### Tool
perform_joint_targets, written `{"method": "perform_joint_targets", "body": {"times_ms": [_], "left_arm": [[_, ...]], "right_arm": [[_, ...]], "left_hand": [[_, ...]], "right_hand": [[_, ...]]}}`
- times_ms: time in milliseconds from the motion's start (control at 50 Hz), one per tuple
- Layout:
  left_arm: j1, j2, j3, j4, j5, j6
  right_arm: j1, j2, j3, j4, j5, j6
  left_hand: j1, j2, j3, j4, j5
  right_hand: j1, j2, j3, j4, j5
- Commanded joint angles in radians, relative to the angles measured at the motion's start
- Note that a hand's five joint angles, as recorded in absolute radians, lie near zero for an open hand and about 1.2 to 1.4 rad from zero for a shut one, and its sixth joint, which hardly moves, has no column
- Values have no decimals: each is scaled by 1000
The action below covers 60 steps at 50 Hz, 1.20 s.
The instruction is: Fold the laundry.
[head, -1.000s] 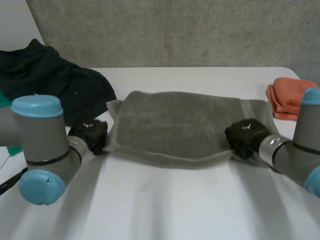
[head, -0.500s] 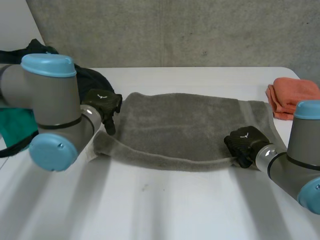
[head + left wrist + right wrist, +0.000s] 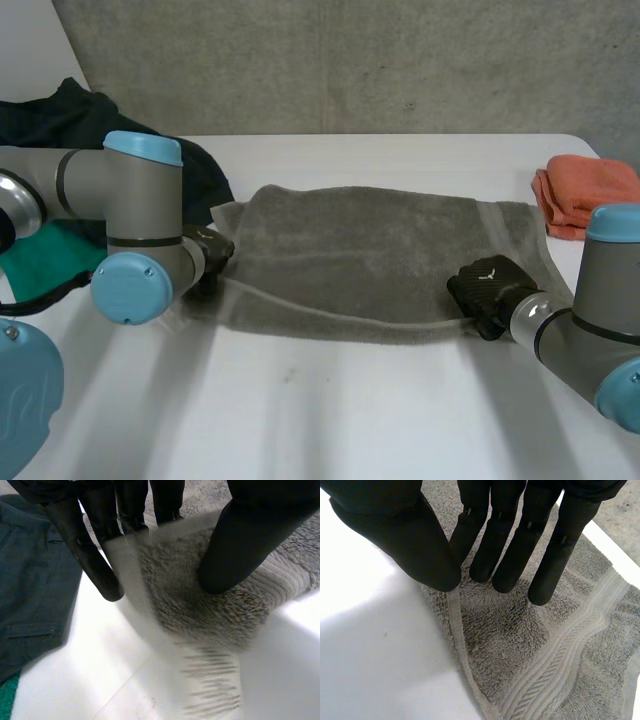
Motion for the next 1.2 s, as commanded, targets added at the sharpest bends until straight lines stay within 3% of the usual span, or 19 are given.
{"method": "perform_joint_targets", "body": {"times_ms": [20, 80, 180, 340, 580, 760, 960, 1200], "left_arm": [[-11, 82, -54, 4, -27, -5], [-15, 147, -89, 15, -30, -8], [-17, 257, -143, 52, -20, -20], [-3, 380, -177, 82, 17, -71], [34, 362, -163, 84, 45, -114], [46, 333, -143, 84, 54, -135], [46, 336, -143, 82, 54, -143], [55, 357, -180, 84, 54, -146]], "right_arm": [[-5, -11, -17, 5, 22, 27], [-12, -42, -25, 21, 49, 97], [-43, -100, -23, 90, 94, 239], [-120, -191, 43, 170, 88, 316], [-296, -182, 175, -35, -86, 17], [-368, -74, 172, -101, -205, -17], [-373, -17, 166, -259, -215, -16], [-342, 70, 95, -383, -161, -22]], "left_hand": [[402, 419, 439, 433, 438], [402, 419, 439, 433, 438], [402, 419, 439, 433, 438], [402, 419, 439, 433, 438], [402, 419, 439, 433, 438], [402, 419, 439, 433, 438], [402, 419, 439, 433, 438], [402, 419, 439, 433, 438]], "right_hand": [[146, 76, 62, 55, 64], [-263, -333, -347, -353, -344], [-457, -528, -542, -548, -539], [-458, -528, -542, -548, -539], [-490, -560, -574, -581, -571], [-490, -560, -574, -581, -571], [-437, -507, -521, -528, -518], [-279, -349, -363, -369, -360]]}}
